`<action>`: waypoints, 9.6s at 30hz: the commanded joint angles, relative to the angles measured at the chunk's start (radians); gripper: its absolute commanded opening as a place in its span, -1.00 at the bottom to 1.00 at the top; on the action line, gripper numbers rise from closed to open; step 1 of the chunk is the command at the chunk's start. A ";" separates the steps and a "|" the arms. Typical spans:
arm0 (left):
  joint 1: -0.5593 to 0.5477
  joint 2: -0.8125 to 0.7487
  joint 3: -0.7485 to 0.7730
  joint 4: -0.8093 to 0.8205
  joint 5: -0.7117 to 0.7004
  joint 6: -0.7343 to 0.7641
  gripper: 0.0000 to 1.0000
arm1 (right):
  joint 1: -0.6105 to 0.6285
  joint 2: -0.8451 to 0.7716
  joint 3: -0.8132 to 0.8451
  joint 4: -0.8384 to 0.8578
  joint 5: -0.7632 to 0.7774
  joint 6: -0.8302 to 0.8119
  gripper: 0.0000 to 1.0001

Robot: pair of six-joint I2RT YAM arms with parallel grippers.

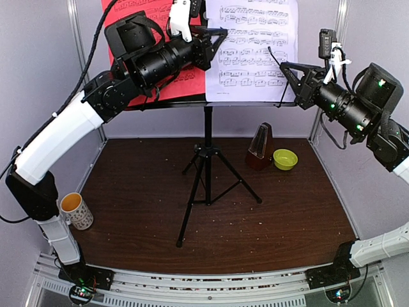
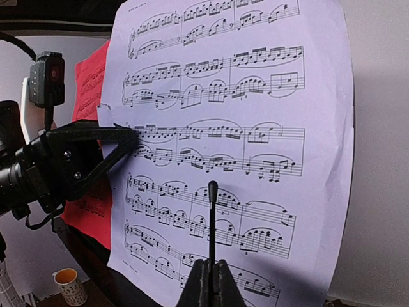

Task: Set up the instrument practice props

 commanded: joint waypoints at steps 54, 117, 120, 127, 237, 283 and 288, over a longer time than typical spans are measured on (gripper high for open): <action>0.493 -0.786 -0.644 -0.316 -0.089 -0.377 0.26 | -0.081 -0.272 -0.207 -0.142 0.122 0.136 1.00; 0.659 -1.005 -1.179 -0.195 -0.044 -0.554 0.29 | -0.390 1.182 0.760 -0.700 0.686 0.838 0.80; 0.658 -1.000 -1.176 -0.197 -0.043 -0.550 0.29 | -0.390 1.193 0.760 -0.708 0.700 0.836 0.76; 0.658 -1.014 -1.170 -0.209 -0.050 -0.540 0.29 | -0.392 1.222 0.763 -0.705 0.715 0.830 0.63; 0.556 -1.135 -1.479 -0.007 0.214 -0.382 0.16 | -0.360 0.032 -0.332 -0.291 0.093 0.398 -0.71; -0.355 -0.044 -1.515 0.898 -0.133 -0.241 0.77 | 0.165 -0.097 -0.720 -0.062 0.310 0.649 -1.00; -0.359 0.040 -1.484 0.949 -0.109 -0.248 0.81 | 0.210 -0.067 -0.722 -0.059 0.382 0.716 -1.00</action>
